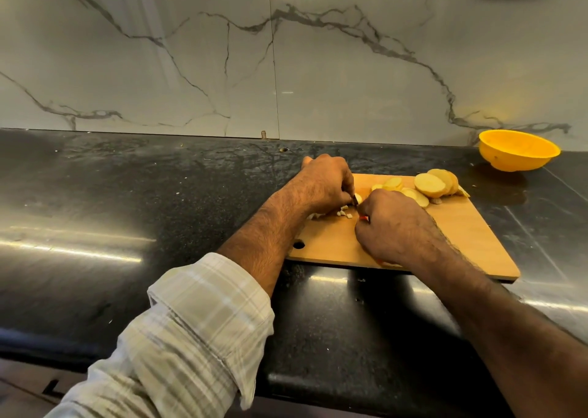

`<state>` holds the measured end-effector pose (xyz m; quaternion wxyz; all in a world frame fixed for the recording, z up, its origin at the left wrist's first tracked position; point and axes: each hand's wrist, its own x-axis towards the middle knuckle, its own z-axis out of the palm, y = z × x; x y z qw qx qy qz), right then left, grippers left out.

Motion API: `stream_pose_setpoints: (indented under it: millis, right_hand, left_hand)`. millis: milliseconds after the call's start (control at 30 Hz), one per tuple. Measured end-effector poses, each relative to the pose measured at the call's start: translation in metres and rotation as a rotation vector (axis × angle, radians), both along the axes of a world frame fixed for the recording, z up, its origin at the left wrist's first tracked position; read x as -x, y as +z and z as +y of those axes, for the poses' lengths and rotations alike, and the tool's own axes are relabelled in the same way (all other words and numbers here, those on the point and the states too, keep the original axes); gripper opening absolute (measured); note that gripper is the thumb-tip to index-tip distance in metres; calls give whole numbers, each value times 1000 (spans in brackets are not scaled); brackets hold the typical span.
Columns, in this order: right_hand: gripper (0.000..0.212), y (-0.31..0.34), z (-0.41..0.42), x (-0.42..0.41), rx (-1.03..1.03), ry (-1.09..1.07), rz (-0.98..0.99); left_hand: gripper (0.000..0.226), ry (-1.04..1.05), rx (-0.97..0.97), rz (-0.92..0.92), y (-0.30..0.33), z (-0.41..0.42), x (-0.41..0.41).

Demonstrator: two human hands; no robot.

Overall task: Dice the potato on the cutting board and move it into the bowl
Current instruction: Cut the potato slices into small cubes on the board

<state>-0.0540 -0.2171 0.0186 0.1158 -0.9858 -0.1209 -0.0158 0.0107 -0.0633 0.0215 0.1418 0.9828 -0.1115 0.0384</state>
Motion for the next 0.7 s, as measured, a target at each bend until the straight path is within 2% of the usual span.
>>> stream_pose_setpoints:
  millis: [200, 400, 700]
  right_hand:
    - [33, -2, 1, -6, -38, -20, 18]
    - [37, -2, -10, -1, -81, -17, -84]
    - [39, -1, -1, 0, -19, 4, -3]
  left_hand:
    - [8, -10, 2, 20, 0, 5, 2]
    - [14, -38, 3, 48, 3, 9, 3]
    - [8, -10, -16, 42, 1, 11, 3]
